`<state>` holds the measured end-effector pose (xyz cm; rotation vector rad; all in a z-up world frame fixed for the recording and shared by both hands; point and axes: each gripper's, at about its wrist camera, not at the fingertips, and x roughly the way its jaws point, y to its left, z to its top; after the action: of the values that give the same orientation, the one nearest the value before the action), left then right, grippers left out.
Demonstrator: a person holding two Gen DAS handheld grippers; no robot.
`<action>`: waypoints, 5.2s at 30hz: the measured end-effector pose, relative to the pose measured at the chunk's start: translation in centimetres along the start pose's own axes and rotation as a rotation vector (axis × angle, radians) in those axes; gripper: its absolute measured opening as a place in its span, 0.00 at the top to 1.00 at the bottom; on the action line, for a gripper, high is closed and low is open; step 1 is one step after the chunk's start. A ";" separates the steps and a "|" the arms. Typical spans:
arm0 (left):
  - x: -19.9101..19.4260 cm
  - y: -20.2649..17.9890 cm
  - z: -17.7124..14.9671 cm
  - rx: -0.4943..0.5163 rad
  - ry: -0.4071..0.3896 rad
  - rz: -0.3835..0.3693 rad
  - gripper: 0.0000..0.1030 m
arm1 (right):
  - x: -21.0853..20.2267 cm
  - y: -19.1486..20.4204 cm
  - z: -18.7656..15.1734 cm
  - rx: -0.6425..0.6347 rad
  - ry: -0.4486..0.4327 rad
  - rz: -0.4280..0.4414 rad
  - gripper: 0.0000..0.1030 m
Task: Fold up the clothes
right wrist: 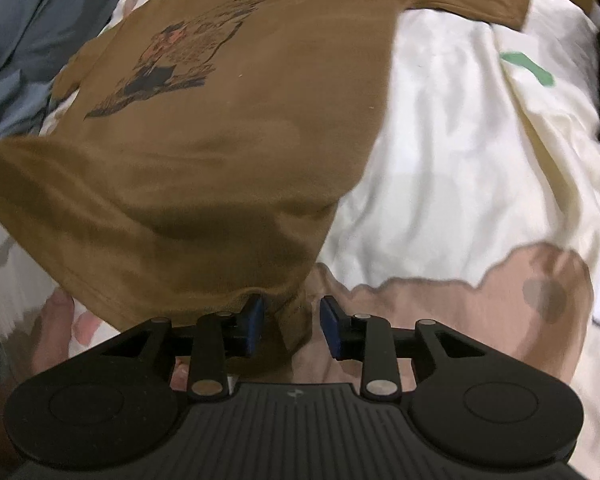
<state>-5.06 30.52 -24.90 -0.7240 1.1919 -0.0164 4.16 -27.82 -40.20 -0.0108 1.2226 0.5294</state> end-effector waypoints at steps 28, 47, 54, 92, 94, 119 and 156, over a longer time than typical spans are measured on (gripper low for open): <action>0.6 3.5 -3.3 -0.030 0.056 0.035 0.95 | -14.4 -3.3 0.6 0.180 -0.030 0.072 0.99; 5.1 5.8 -4.7 -0.007 0.120 0.167 0.95 | -6.7 -4.7 -4.1 0.269 0.019 -0.085 0.91; 5.1 4.6 -3.5 0.024 0.108 0.180 0.95 | -4.1 -3.9 -4.0 0.170 0.049 -0.078 0.91; 4.3 4.6 -3.9 0.033 0.100 0.156 0.95 | -8.9 -2.5 -1.7 0.042 0.029 -0.002 0.97; 3.7 4.4 -3.8 0.040 0.091 0.143 0.95 | -10.0 -2.7 -1.4 0.074 0.015 0.003 0.98; 6.5 7.2 -6.4 0.083 0.128 0.240 0.95 | -7.2 -7.3 -6.1 0.534 0.124 -0.011 0.98; 6.9 9.9 -8.0 0.094 0.139 0.228 0.81 | -8.2 -9.4 -3.7 0.433 0.153 -0.138 0.98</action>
<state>-12.56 31.55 -37.20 -0.5075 1.3922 0.0680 2.58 -40.26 -36.74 0.2340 1.4546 0.1376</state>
